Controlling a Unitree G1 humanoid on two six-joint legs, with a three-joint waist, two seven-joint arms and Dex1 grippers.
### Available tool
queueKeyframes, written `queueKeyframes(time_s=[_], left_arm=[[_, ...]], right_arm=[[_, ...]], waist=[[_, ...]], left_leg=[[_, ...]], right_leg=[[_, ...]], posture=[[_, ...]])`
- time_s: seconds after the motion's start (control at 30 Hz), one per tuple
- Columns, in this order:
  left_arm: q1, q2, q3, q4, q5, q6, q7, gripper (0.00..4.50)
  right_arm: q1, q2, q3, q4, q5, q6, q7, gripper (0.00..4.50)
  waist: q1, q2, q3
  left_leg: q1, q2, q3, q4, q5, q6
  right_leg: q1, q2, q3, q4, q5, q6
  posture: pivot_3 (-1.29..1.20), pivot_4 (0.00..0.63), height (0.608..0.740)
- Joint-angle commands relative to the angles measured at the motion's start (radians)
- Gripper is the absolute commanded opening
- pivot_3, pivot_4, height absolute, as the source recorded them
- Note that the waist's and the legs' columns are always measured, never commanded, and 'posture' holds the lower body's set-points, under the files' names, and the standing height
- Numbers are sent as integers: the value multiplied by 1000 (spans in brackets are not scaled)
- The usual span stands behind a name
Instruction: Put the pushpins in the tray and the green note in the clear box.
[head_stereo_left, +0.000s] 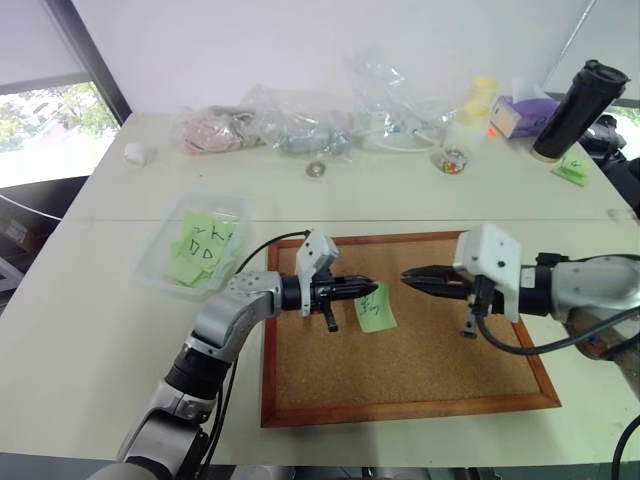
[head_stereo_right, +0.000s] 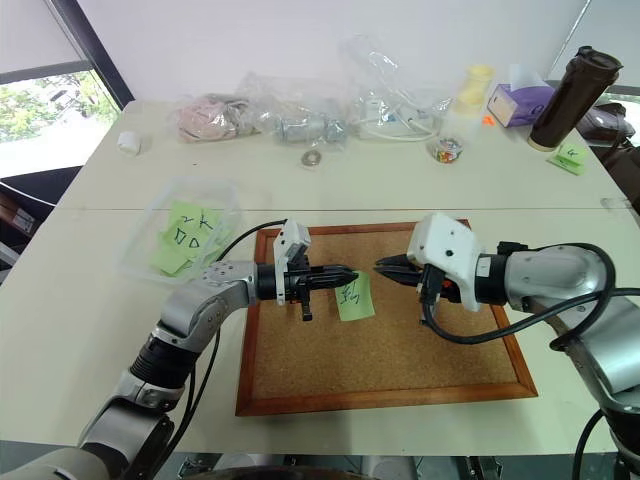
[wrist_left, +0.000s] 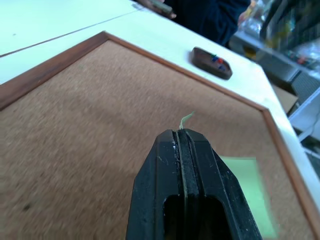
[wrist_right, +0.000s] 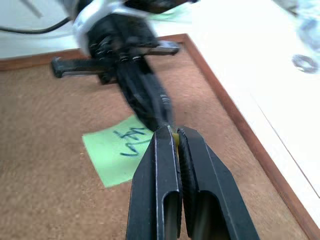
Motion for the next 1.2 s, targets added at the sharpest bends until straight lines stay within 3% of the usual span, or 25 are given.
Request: queueKeyframes(time_s=[0.03,0.2,0.43,0.6,0.93,1.07,1.2], left_arm=[[-3,0,-4,-5,11,-38,-13,56],[-2,0,1,-26,13,-45,-11,56],[30,13,-12,-96,17,-45,-4,56],[48,19,-29,-120,31,-60,0,56],[63,18,-26,-134,33,-59,11,56],[71,23,-26,-139,35,-62,11,0],[81,35,-23,-152,33,-61,9,0]], right_arm=[[21,6,-106,-10,55,34,-24,0],[130,96,-352,140,125,118,-108,0],[287,187,-628,453,40,85,-235,0],[391,217,-639,554,-30,3,-247,0],[380,235,-625,723,-47,-58,-260,0],[376,235,-628,743,-35,-55,-257,1360],[376,233,-645,750,-10,-41,-253,3524]], waist=[[0,0,0],[1,-1,0],[-1,1,-1],[-4,4,-2],[-3,6,-4],[-3,6,-4],[-3,6,-4]], left_leg=[[0,0,0,0,0,0],[0,0,0,0,0,0],[0,-1,0,0,0,0],[1,-1,1,0,0,0],[2,-1,3,0,0,0],[2,-1,3,0,0,0],[2,-1,3,0,0,0]], right_leg=[[0,0,0,0,0,0],[0,0,0,0,0,0],[0,0,0,2,0,1],[0,0,2,2,0,1],[1,0,3,2,0,1],[1,0,3,2,0,1],[1,0,3,2,0,1]], posture=[[0,150,730],[0,150,730],[0,150,730],[0,150,730],[0,150,730],[0,150,730],[0,150,730]])
